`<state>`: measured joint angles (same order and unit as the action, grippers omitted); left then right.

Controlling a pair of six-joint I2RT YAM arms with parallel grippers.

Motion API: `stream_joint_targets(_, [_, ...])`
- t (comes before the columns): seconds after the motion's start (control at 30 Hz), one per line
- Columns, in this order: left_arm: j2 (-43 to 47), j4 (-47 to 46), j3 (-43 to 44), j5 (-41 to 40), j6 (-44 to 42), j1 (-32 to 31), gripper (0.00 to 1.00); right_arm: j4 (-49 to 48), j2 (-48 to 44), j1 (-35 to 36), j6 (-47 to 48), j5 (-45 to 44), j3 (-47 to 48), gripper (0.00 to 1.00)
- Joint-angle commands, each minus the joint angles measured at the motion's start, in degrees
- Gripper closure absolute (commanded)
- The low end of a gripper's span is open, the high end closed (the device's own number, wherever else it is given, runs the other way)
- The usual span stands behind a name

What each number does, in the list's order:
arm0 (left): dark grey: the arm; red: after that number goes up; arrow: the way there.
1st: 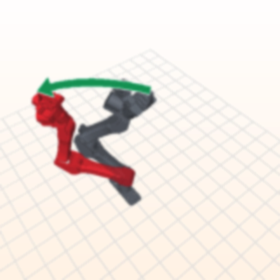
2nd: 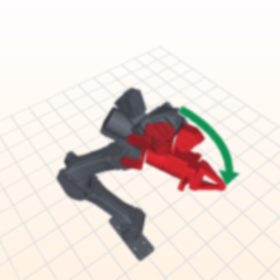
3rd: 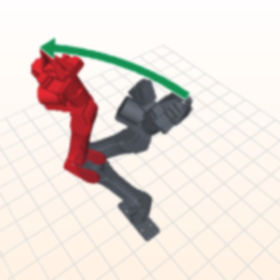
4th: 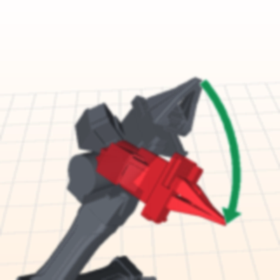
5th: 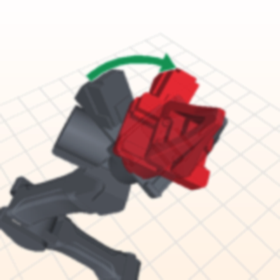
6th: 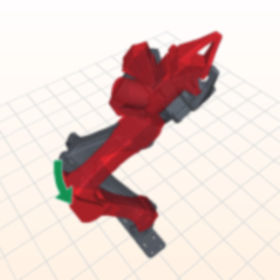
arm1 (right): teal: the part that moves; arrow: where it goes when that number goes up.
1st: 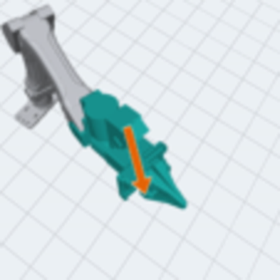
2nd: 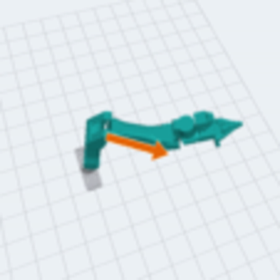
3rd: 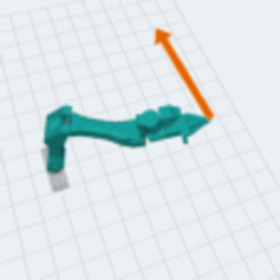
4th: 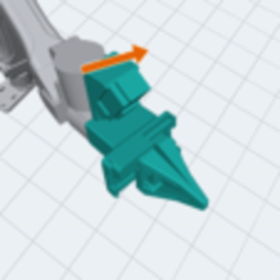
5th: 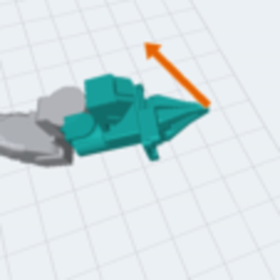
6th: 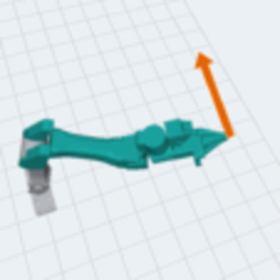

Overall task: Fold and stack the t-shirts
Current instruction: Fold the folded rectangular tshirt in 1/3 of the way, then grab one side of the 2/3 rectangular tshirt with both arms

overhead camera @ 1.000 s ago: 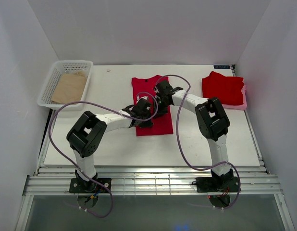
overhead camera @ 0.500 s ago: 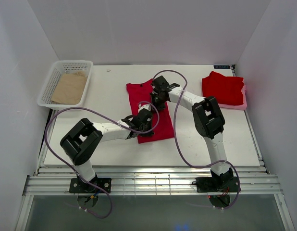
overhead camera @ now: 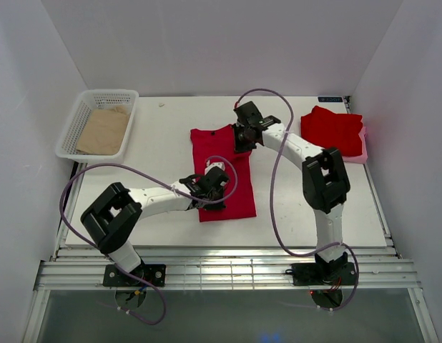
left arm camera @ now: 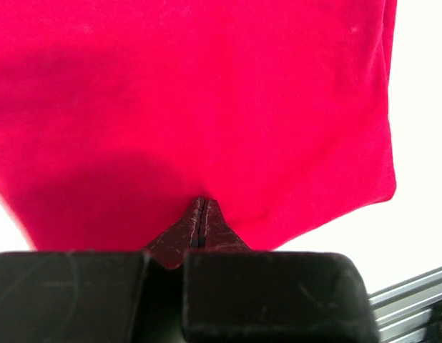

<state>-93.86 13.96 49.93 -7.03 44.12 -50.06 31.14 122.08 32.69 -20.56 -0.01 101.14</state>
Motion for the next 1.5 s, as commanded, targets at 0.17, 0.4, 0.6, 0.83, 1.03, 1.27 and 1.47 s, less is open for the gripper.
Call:
stream_joint_targets(0.17, [10.18, 20.13, 11.94, -10.54, -3.25, -0.30, 0.81, 3.93, -21.08, 0.45, 2.63, -2.02, -17.36, 0.61])
stream_joint_targets(0.4, [14.68, 23.92, 2.12, -8.72, 1.67, -0.30, 0.17, 3.59, -30.23, 4.66, -0.70, -1.22, -36.52, 0.51])
stream_joint_targets(0.6, [13.36, 23.40, -3.52, -4.49, 4.57, -0.30, 0.16, 1.56, -34.72, 7.12, -4.31, -0.52, -45.84, 0.49])
stream_joint_targets(0.83, [10.81, 20.32, -5.37, -3.26, 4.22, -0.30, 0.17, -0.37, -34.37, 8.44, -6.16, -0.52, -48.58, 0.50])
stream_joint_targets(1.03, [11.60, 19.27, -4.41, -3.96, 5.10, -0.30, 0.18, -1.25, -33.49, 9.15, -6.69, 1.86, -47.88, 0.50])
stream_joint_targets(1.27, [12.39, 17.51, -5.37, -5.89, 6.59, -0.30, 0.18, -2.13, -31.12, 9.59, -6.51, 2.82, -47.79, 0.51])
stream_joint_targets(1.47, [9.94, 14.61, -6.34, -5.54, 6.16, -0.21, 0.20, -3.27, -29.97, 9.76, -6.69, 3.00, -48.76, 0.51])
